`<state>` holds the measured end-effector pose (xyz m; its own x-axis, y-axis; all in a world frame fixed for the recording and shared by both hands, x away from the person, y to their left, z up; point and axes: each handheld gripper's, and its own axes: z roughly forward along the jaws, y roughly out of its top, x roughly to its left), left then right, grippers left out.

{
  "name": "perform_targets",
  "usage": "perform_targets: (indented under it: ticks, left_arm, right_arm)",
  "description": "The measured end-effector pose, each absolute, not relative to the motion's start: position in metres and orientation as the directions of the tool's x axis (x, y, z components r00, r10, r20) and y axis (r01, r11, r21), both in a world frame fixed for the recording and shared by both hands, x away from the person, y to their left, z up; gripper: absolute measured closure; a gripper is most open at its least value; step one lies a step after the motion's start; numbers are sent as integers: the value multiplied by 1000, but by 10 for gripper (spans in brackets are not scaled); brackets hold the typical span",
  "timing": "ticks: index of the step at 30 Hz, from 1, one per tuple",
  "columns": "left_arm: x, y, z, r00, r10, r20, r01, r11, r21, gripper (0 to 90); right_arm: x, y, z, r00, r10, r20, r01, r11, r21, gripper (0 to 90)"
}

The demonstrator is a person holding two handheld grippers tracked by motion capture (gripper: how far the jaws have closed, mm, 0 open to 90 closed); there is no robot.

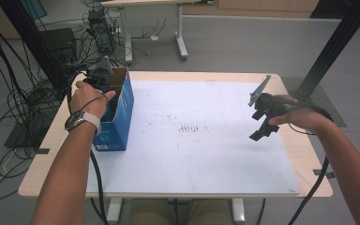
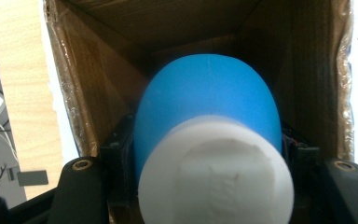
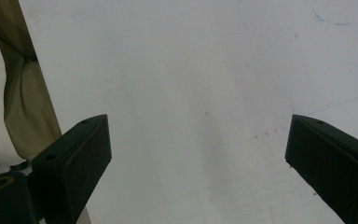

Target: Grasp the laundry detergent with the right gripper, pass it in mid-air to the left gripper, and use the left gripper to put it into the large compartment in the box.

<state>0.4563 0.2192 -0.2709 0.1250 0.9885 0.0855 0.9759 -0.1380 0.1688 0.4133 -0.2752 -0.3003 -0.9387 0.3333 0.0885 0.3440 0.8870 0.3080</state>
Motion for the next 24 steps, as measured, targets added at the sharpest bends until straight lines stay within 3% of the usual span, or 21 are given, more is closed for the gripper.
perform_targets:
  ticks: [24]
  left_arm:
    - [458,219,-273,125,988,87,976,-138,167,373]
  right_arm:
    - [413,-277,-301,-938,335,89,346,887,307,70]
